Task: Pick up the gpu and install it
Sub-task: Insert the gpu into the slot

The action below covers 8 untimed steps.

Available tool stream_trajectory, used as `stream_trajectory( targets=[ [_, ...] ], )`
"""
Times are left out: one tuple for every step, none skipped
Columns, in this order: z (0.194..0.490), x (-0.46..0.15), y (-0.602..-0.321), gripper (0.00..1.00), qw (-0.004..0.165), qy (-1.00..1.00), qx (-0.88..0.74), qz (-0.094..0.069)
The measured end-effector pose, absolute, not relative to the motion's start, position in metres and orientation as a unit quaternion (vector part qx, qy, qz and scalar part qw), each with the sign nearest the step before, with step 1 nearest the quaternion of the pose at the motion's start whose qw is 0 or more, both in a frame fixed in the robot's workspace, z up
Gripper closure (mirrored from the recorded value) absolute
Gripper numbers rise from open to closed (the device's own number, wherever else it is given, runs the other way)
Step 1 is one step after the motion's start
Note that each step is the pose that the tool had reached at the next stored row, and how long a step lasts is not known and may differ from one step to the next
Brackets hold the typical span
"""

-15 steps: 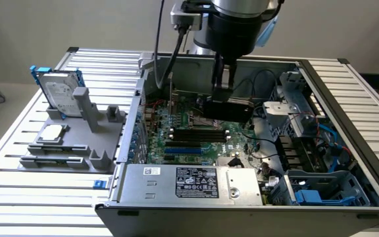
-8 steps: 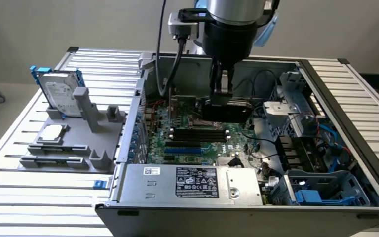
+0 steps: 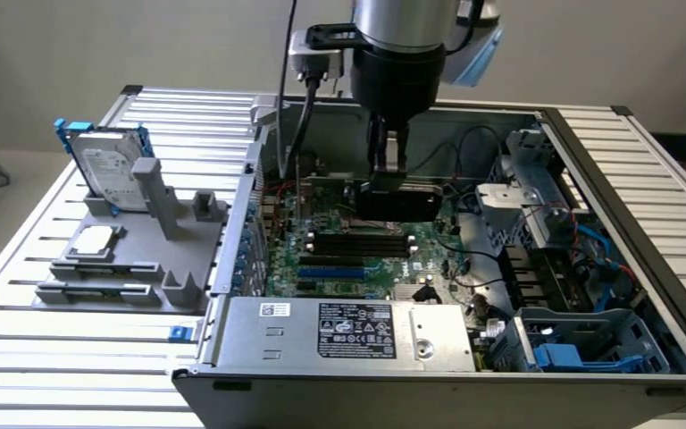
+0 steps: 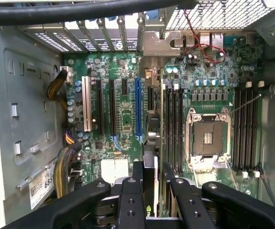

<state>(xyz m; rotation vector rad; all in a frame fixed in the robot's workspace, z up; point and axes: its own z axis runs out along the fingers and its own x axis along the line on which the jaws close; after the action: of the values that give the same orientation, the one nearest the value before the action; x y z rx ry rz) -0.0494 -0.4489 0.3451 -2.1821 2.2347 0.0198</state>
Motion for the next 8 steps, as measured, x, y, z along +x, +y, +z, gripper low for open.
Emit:
stream_trajectory(
  targets=[
    [0.345,-0.052,-0.449,0.73,0.009,0.714,-0.700,0.006],
    [0.345,-0.055,-0.449,0.73,0.009,0.713,-0.701,0.007],
    [0.345,-0.058,-0.449,0.73,0.010,0.712,-0.702,0.007],
    [0.344,-0.063,-0.449,0.73,0.010,0.712,-0.702,0.007],
    [0.344,-0.067,-0.450,0.73,0.011,0.712,-0.702,0.008],
    [0.344,-0.071,-0.451,0.73,0.011,0.712,-0.702,0.009],
    [0.343,-0.073,-0.453,0.73,0.012,0.712,-0.702,0.009],
    [0.343,-0.074,-0.455,0.73,0.013,0.712,-0.702,0.010]
  ],
)
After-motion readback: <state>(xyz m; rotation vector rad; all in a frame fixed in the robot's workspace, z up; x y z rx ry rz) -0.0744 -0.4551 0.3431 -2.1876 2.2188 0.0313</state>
